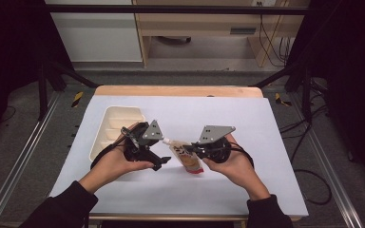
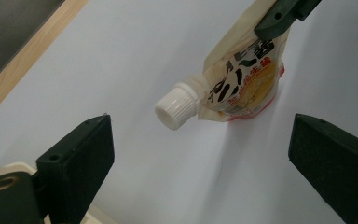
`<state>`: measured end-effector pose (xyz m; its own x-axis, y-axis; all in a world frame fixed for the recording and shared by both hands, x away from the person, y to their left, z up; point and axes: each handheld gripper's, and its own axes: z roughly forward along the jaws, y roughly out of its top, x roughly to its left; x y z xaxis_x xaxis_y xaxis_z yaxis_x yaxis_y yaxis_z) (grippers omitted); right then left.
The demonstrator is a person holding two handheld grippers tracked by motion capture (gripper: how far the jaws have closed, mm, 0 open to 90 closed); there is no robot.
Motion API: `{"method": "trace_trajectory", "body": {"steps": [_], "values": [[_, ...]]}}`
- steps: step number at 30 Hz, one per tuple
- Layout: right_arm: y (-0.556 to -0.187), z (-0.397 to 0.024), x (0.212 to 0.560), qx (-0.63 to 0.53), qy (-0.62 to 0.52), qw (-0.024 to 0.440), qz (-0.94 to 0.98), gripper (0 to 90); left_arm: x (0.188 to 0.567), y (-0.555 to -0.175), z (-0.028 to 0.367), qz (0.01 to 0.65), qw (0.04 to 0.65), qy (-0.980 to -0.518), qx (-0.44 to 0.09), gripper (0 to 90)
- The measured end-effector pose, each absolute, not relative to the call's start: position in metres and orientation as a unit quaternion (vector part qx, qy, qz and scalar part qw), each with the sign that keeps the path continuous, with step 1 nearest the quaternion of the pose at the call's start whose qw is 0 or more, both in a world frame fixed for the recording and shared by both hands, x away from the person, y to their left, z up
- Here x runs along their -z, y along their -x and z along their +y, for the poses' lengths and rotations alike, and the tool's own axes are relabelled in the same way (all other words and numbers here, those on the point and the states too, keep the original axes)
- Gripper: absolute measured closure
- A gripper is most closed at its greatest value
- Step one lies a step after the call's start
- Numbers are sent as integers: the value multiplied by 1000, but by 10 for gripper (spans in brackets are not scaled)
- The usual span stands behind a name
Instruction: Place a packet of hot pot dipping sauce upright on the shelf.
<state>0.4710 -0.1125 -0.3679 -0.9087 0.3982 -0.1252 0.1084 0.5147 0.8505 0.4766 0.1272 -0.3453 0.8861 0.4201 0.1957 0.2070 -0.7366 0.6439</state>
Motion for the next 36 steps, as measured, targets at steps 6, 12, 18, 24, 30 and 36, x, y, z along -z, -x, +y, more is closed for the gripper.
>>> {"method": "trace_trajectory", "body": {"steps": [6,12,18,24,30,36], "values": [[-469,-113,367,-469,-142,154,858,900,343,-478,124,159,309,-923,-167,75],[-469,-113,368,-469,-136,152,859,900,341,-480,121,153,310,-924,-160,85],[-468,-112,367,-468,-129,151,861,900,340,-480,115,130,290,-935,-157,125],[-466,-111,367,-467,-123,153,863,900,340,-484,108,118,283,-941,-144,163],[-465,-111,365,-468,-118,152,863,900,340,-491,101,110,281,-944,-131,214],[-464,-110,365,-467,-115,151,864,900,342,-497,98,105,279,-948,-114,296]]}}
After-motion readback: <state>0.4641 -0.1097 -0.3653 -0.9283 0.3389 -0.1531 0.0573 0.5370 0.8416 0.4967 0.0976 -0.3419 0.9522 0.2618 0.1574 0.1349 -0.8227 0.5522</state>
